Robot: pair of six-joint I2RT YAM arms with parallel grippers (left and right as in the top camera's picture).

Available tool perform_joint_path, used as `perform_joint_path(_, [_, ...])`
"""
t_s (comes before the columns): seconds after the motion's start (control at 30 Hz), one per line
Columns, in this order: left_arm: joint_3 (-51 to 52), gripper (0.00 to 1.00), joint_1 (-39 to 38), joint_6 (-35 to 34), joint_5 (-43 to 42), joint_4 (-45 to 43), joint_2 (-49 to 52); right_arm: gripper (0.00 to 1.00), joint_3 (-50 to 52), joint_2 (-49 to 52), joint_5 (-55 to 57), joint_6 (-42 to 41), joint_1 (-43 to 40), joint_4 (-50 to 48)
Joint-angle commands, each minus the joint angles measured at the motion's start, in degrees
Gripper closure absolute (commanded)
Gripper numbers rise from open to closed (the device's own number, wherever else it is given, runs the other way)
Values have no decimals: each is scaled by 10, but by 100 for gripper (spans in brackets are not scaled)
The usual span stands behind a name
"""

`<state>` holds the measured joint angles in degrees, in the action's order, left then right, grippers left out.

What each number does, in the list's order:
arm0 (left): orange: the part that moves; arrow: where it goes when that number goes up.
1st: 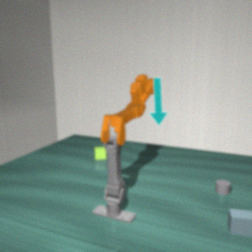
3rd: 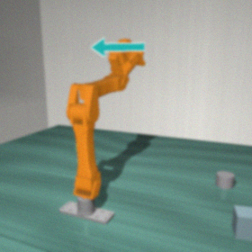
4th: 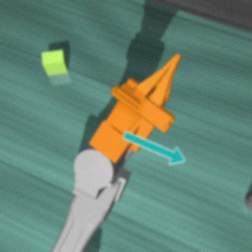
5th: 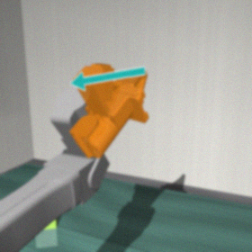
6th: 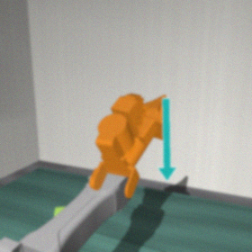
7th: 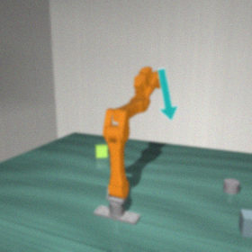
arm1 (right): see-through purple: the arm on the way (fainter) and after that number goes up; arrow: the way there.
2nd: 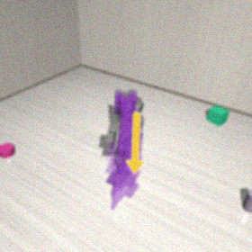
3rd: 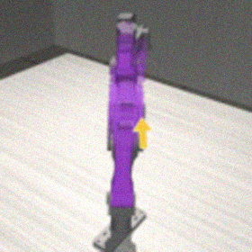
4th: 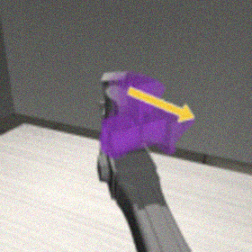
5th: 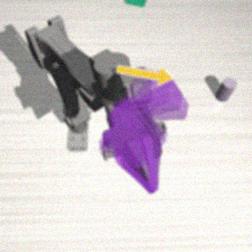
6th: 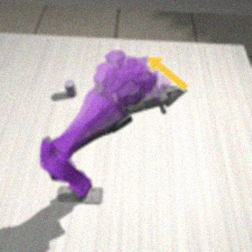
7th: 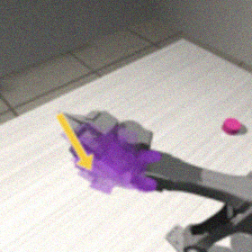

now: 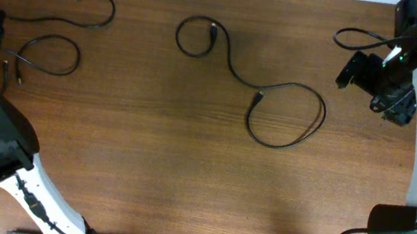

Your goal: Untangle cables

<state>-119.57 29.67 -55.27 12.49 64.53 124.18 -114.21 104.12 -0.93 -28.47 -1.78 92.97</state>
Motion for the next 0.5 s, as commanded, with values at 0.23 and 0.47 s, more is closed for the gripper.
perform_joint_path(0.23, [44,99,1,207,10,-117,49,2,-3,-7,1,-1,-1,0])
perform_joint_path(0.47, [44,96,-2,325,19,-148,113,2,-3,-7,1,-1,-1,0])
